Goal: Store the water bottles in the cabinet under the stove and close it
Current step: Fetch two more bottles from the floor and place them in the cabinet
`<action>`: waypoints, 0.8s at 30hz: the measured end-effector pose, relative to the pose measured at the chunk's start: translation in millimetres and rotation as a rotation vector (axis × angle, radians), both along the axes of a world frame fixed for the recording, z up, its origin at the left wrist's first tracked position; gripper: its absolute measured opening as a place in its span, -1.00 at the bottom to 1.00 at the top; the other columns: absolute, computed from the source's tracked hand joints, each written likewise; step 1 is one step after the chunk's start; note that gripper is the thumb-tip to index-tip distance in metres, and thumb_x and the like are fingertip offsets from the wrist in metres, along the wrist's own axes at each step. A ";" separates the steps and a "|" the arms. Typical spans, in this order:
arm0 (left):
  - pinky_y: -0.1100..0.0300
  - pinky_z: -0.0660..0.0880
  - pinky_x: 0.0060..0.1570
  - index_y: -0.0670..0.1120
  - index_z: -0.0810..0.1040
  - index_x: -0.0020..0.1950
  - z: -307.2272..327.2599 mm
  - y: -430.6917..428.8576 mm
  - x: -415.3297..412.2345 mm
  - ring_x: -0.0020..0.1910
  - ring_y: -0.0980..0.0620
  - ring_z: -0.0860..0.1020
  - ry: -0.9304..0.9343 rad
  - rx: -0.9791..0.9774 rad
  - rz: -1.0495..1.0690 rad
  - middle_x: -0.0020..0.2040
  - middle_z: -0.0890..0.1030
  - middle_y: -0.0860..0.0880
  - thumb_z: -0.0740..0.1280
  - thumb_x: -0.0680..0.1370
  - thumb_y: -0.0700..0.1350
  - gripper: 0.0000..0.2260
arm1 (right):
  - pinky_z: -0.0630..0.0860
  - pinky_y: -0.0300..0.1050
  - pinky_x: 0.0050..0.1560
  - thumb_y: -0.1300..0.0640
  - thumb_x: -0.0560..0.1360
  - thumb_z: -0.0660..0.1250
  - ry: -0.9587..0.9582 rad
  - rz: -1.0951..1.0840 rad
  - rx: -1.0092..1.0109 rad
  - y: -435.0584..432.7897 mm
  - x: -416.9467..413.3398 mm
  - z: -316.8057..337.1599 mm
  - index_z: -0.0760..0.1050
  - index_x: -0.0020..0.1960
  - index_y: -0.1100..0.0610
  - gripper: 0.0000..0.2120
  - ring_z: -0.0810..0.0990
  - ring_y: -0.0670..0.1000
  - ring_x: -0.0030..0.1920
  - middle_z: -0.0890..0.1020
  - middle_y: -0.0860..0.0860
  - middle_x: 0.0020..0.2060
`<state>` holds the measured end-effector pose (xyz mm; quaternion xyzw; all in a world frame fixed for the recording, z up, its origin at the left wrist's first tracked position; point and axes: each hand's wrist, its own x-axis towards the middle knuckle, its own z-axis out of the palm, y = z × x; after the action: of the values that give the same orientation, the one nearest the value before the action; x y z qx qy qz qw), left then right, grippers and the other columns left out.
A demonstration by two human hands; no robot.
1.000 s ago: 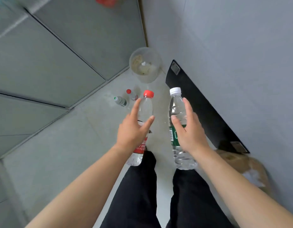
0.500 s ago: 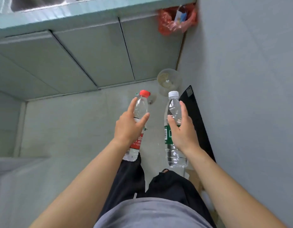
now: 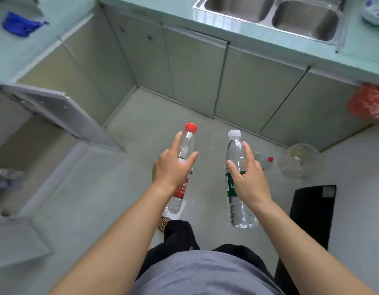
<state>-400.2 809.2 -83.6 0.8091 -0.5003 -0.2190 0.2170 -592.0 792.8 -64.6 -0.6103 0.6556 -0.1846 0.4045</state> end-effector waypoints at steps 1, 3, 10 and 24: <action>0.12 0.35 -0.12 0.23 0.06 0.48 0.1 3.5 26.2 0.04 -0.16 0.53 -0.002 0.003 0.040 0.09 0.58 -0.11 0.22 0.49 0.25 -0.39 | 0.30 -0.09 -0.05 -0.15 0.53 0.16 0.000 0.032 0.004 -5.1 27.8 0.2 -0.04 0.45 -0.29 -0.42 0.40 -0.02 -0.05 0.35 -0.05 0.10; 0.12 0.35 -0.11 0.21 0.07 0.48 1.7 12.4 78.8 0.05 -0.16 0.53 -0.009 0.004 0.145 0.13 0.59 -0.11 0.22 0.49 0.24 -0.39 | 0.32 -0.08 -0.06 -0.15 0.53 0.16 -0.014 0.128 -0.004 -14.4 88.9 0.8 -0.04 0.45 -0.30 -0.43 0.43 -0.01 -0.07 0.40 -0.02 0.09; 0.06 0.41 0.02 0.21 0.08 0.48 16.3 74.6 229.5 0.10 -0.17 0.52 -0.018 -0.027 0.528 0.17 0.57 -0.12 0.23 0.48 0.25 -0.39 | 0.41 -0.05 -0.04 -0.17 0.52 0.15 -0.041 0.522 -0.041 -14.9 278.4 15.1 -0.04 0.44 -0.31 -0.43 0.46 0.03 -0.02 0.41 -0.01 0.10; 0.16 0.34 -0.12 0.24 0.07 0.46 12.8 176.2 390.6 0.07 -0.09 0.54 -0.042 -0.023 1.074 0.13 0.58 -0.06 0.20 0.49 0.26 -0.42 | 0.33 -0.07 -0.01 -0.17 0.54 0.13 -0.045 1.174 0.011 18.9 514.8 6.1 -0.04 0.45 -0.28 -0.44 0.43 0.05 0.20 0.38 0.04 0.30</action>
<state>-9.6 985.5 -70.8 0.9530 -0.0229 -0.0554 0.2970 -77.2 811.7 -58.5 -0.8650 0.2002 0.0610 0.4561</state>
